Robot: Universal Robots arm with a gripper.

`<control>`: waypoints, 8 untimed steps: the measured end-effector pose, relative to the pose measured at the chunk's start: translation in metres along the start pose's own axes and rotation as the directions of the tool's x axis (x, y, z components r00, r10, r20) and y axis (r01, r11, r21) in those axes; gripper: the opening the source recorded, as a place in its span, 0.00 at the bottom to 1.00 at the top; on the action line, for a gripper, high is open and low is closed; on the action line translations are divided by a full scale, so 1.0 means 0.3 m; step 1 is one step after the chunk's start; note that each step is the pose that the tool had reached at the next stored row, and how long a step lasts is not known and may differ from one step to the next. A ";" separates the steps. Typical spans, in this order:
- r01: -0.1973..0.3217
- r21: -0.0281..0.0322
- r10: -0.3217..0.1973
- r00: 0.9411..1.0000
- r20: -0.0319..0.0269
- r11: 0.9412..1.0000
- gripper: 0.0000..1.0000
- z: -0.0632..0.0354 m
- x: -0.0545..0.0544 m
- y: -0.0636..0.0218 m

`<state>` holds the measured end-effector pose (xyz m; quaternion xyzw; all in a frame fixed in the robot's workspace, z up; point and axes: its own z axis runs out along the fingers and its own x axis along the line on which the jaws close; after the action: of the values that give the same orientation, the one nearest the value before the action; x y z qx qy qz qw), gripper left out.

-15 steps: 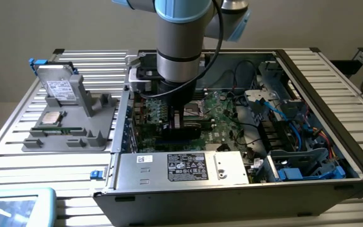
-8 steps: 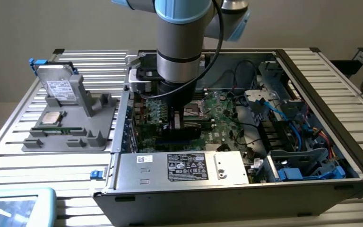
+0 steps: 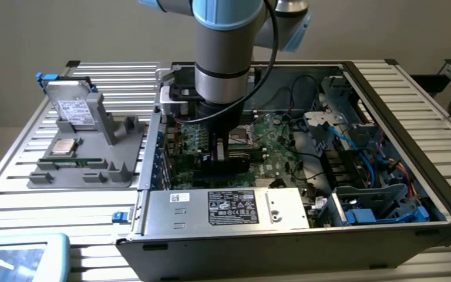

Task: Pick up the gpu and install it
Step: 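Insert the gpu into the slot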

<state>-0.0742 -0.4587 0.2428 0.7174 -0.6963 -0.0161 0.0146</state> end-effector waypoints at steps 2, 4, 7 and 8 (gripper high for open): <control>0.000 0.000 0.000 1.000 0.000 1.000 0.27 0.000 0.000 0.000; 0.000 0.000 0.000 1.000 0.000 1.000 0.27 0.000 0.000 0.000; 0.000 0.000 0.000 1.000 0.000 1.000 0.27 0.001 0.000 0.000; 0.000 0.000 0.000 1.000 0.000 1.000 0.27 0.001 0.000 0.000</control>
<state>-0.0743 -0.4588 0.2425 0.7175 -0.6962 -0.0161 0.0146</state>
